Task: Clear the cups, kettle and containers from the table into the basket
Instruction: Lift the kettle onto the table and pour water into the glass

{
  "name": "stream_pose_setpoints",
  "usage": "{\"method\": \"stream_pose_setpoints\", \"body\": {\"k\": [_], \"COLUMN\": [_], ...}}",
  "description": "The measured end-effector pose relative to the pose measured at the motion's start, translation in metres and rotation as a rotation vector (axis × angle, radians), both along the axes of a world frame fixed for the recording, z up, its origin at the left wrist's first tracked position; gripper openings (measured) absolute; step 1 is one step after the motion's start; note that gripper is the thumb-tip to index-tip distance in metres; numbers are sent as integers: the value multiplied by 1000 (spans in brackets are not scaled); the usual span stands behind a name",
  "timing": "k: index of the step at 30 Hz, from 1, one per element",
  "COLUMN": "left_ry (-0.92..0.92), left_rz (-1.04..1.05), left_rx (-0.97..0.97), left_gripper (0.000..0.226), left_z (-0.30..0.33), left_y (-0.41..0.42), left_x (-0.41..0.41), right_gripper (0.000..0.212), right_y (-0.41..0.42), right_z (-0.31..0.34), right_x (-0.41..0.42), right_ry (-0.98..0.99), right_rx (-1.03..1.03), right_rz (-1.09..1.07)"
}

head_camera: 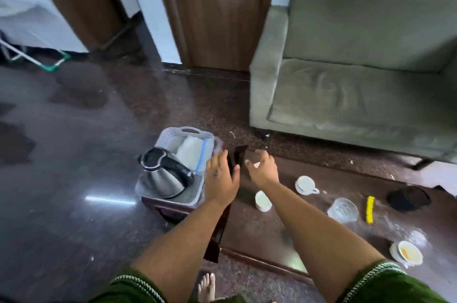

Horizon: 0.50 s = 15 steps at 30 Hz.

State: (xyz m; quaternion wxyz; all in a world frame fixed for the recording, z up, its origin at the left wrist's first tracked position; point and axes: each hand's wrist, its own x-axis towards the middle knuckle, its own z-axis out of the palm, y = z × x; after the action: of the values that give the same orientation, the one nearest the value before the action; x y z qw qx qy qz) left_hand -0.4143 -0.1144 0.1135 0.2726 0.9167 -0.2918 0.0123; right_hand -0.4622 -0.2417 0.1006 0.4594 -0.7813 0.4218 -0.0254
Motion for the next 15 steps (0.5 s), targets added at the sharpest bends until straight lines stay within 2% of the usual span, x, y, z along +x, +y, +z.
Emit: {"method": "stream_pose_setpoints", "body": {"k": [2, 7, 9, 11, 13, 15], "left_ry": [-42, 57, 144, 272, 404, 510], "left_rz": [71, 340, 437, 510, 525, 497], "left_rx": [-25, -65, -43, -43, -60, -19], "left_gripper": [48, 52, 55, 62, 75, 86], "left_z": [2, -2, -8, -15, -22, -31], "left_y": [32, 111, 138, 161, 179, 191], "left_x": [17, 56, 72, 88, 103, 119], "right_gripper": [53, 45, 40, 47, 51, 40], "right_y": [25, 79, 96, 110, 120, 127], "right_z": [5, 7, 6, 2, -4, -10], "right_x": [25, 83, 103, 119, 133, 144], "right_ry": [19, -12, 10, 46, 94, 135], "right_rx": [-33, 19, 112, 203, 257, 264], "right_rz": [74, 184, 164, 131, 131, 157]}}
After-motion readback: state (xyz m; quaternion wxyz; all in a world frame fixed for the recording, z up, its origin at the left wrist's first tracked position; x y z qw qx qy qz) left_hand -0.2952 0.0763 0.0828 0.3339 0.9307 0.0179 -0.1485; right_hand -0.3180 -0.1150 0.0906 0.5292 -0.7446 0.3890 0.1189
